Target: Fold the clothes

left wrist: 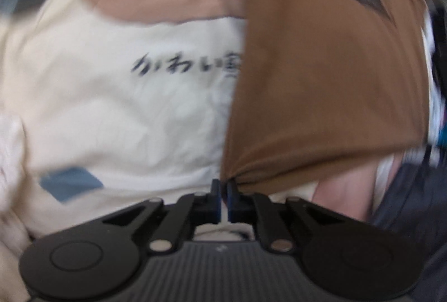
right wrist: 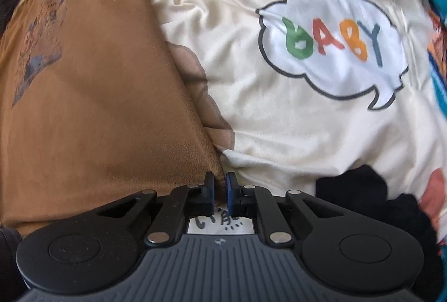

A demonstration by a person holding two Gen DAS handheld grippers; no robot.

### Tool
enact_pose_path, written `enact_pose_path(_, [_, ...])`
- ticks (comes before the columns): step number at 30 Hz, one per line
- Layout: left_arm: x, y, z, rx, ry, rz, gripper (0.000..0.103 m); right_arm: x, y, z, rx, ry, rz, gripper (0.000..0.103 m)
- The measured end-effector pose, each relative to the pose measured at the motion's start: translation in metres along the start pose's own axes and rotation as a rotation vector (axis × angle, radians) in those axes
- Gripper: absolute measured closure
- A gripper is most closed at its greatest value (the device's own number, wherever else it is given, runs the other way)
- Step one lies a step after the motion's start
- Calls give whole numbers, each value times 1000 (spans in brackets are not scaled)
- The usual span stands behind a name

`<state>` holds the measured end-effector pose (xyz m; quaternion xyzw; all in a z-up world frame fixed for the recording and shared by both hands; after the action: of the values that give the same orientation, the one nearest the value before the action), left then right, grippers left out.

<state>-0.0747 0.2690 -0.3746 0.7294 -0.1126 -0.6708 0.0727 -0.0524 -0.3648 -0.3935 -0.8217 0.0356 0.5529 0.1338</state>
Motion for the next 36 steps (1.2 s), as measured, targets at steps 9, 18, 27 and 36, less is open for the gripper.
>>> enact_pose_path(9, [-8,18,4,248,-51,-116,98,-6,0,4,-24,10,112,98])
enact_pose_path(18, [-16,41,-9,96,81,-23,90,-22,-3,12,57,57,16,96])
enact_pose_path(27, [11,80,3,122,53,3,56,-9,1,19,97,48,-25,96])
enact_pose_path(36, [38,78,3,68,41,-20,97,-10,-5,18,82,86,-38,80])
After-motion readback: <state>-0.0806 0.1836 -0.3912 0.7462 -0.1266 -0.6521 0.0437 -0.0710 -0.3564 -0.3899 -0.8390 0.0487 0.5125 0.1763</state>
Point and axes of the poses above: each gripper's, at about its wrist camera, not at the fingertips, and x roughly the way its jaws point, y to its right, z to its underside, the point moved 3 cm from there along x, roughly the way its jaws point, and after that the axes turned 15 degrees about y, right-handed, at the moved point
